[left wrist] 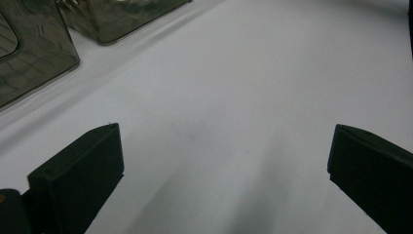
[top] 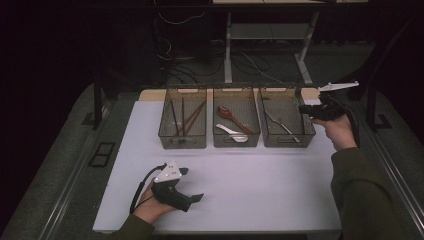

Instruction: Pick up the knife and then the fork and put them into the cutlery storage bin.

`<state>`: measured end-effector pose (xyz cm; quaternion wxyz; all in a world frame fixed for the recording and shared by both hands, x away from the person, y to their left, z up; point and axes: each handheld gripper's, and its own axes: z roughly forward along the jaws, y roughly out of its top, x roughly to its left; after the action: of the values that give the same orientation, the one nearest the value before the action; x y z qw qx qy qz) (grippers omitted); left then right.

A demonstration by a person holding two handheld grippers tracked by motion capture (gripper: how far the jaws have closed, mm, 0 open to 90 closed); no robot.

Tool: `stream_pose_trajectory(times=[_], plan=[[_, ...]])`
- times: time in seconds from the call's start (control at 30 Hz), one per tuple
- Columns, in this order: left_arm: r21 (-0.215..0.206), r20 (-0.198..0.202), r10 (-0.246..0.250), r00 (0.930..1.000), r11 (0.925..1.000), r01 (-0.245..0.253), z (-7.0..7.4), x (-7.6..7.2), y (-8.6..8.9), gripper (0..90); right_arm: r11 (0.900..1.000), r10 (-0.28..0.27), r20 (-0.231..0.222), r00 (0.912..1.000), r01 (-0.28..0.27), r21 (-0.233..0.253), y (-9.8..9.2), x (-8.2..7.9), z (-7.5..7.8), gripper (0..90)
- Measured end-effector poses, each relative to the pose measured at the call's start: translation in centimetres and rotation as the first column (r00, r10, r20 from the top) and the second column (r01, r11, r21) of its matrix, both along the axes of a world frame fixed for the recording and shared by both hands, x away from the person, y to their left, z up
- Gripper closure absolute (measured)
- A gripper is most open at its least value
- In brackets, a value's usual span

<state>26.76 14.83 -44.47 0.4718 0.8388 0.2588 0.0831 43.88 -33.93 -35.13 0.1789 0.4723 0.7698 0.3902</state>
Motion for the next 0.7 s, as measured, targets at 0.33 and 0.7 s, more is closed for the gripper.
stream_pose_trajectory(times=[0.33, 0.7], plan=[[-0.002, -0.001, 0.001, 1.0, 1.0, -0.001, 0.0, 0.0, 0.0, 0.0, 0.999, 0.01, -0.057, 0.9983, -0.011, -0.03, 0.8, 0.9, -1.1, 84.2], [-0.001, -0.001, -0.001, 1.0, 1.0, 0.001, 0.0, 0.0, 0.0, 0.0, 0.998, 0.024, -0.125, 0.9919, -0.031, -0.051, 2.3, 1.7, -2.5, 84.1]])
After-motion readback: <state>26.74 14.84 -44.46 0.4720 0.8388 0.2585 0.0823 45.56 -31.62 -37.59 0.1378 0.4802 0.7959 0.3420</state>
